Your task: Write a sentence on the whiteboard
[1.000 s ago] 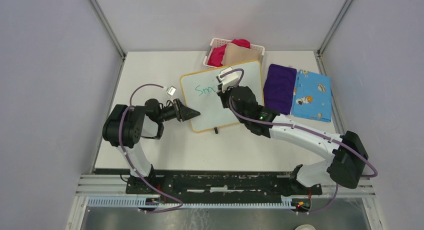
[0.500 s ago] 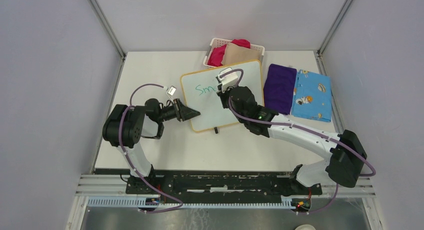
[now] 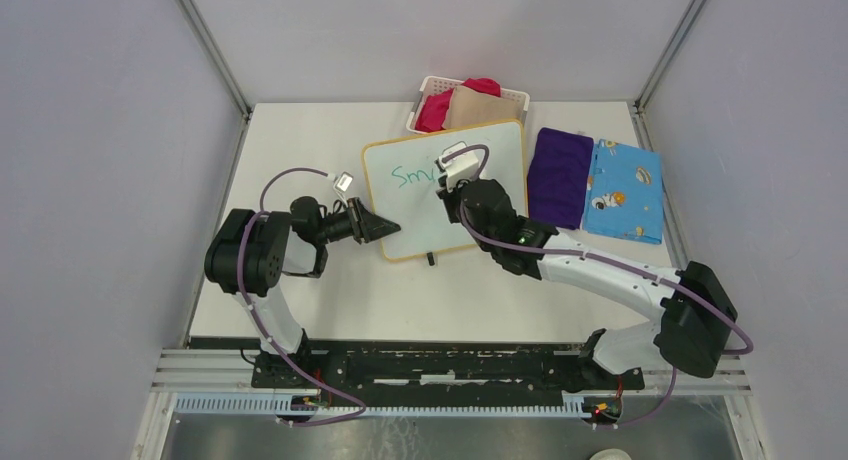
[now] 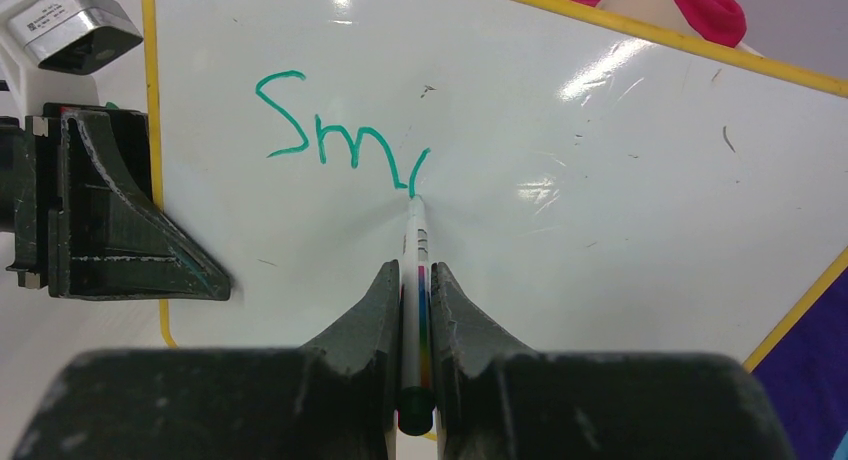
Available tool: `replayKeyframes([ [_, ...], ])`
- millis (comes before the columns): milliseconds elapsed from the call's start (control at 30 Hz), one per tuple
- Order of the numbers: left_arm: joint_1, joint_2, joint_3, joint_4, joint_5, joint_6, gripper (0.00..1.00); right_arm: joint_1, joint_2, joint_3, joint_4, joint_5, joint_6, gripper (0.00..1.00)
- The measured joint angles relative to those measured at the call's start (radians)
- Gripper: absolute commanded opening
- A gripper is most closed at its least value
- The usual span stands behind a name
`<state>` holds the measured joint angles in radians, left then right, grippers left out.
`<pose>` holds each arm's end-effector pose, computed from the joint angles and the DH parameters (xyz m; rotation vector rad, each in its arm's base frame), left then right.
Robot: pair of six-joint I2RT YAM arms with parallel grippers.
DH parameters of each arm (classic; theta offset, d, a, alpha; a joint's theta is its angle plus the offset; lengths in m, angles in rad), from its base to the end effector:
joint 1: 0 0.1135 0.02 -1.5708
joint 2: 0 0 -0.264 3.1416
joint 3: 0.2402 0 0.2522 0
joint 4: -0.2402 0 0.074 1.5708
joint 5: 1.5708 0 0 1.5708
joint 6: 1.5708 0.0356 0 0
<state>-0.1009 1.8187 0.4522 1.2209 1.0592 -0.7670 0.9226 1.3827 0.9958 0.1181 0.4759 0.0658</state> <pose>0.2791 -0.0595 0.1285 0.2554 1.8771 -1.5120 0.2074 0.2468 0.3079 -0.4419 1.7624 0.2641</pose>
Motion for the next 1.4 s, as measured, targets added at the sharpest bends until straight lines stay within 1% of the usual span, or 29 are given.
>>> replayKeyframes([
  [100,-0.002,-0.003,0.001,-0.013,0.000,0.010,0.42,-0.002,-0.014,-0.007,-0.001,0.000,0.000,0.00],
  [333,-0.002,-0.004,0.003,-0.025,0.000,0.031,0.36,-0.005,-0.071,-0.011,0.002,-0.008,0.001,0.00],
  [600,-0.003,-0.008,0.013,-0.042,0.003,0.051,0.33,-0.005,-0.074,0.010,0.001,-0.004,-0.003,0.00],
  [1033,-0.005,-0.015,0.024,-0.075,0.014,0.072,0.33,-0.029,0.003,0.114,0.015,0.023,-0.018,0.00],
  [1400,-0.006,-0.015,0.026,-0.087,0.016,0.081,0.33,-0.061,0.039,0.121,0.014,0.022,-0.017,0.00],
])
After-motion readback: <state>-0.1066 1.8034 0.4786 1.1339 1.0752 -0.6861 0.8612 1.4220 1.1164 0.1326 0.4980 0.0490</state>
